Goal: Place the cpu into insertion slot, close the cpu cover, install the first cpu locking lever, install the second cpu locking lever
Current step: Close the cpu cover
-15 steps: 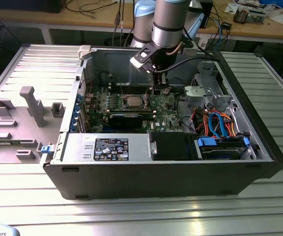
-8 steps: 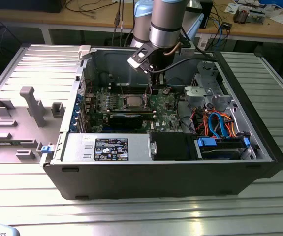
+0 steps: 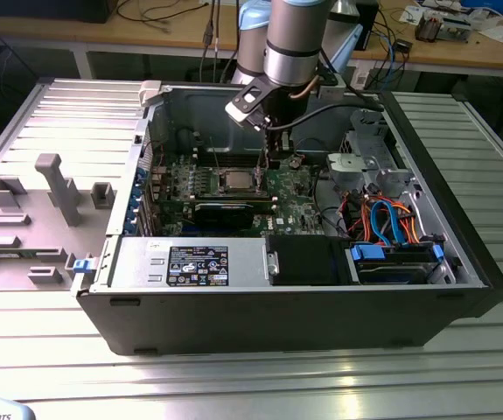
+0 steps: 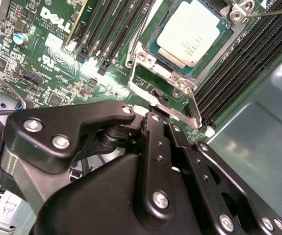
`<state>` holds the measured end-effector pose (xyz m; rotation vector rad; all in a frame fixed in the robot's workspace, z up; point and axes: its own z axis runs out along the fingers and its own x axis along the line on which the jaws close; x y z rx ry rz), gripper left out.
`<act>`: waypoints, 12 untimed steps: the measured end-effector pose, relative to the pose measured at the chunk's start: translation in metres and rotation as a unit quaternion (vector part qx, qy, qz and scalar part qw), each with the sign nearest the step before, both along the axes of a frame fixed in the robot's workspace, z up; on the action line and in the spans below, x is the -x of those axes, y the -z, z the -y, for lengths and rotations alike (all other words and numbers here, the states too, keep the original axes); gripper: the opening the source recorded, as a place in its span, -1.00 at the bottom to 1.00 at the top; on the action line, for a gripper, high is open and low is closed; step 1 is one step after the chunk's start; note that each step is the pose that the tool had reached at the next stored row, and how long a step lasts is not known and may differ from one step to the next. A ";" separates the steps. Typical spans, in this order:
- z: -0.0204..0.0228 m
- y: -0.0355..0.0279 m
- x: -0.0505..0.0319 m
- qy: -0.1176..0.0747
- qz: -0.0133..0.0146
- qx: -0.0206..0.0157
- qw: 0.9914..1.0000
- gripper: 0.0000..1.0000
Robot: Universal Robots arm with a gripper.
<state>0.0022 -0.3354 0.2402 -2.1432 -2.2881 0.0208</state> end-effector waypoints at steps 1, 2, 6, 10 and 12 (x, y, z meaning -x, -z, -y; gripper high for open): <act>0.0000 0.0001 0.0001 0.000 0.000 0.000 1.000 -0.79; 0.0000 0.0002 0.0004 0.000 -0.001 0.000 1.000 -0.79; 0.0000 0.0006 0.0011 0.000 -0.002 0.000 1.000 -0.79; 0.0000 0.0007 0.0014 0.000 -0.002 0.000 1.000 -0.79; 0.0000 0.0007 0.0019 0.000 -0.002 0.000 1.000 -0.79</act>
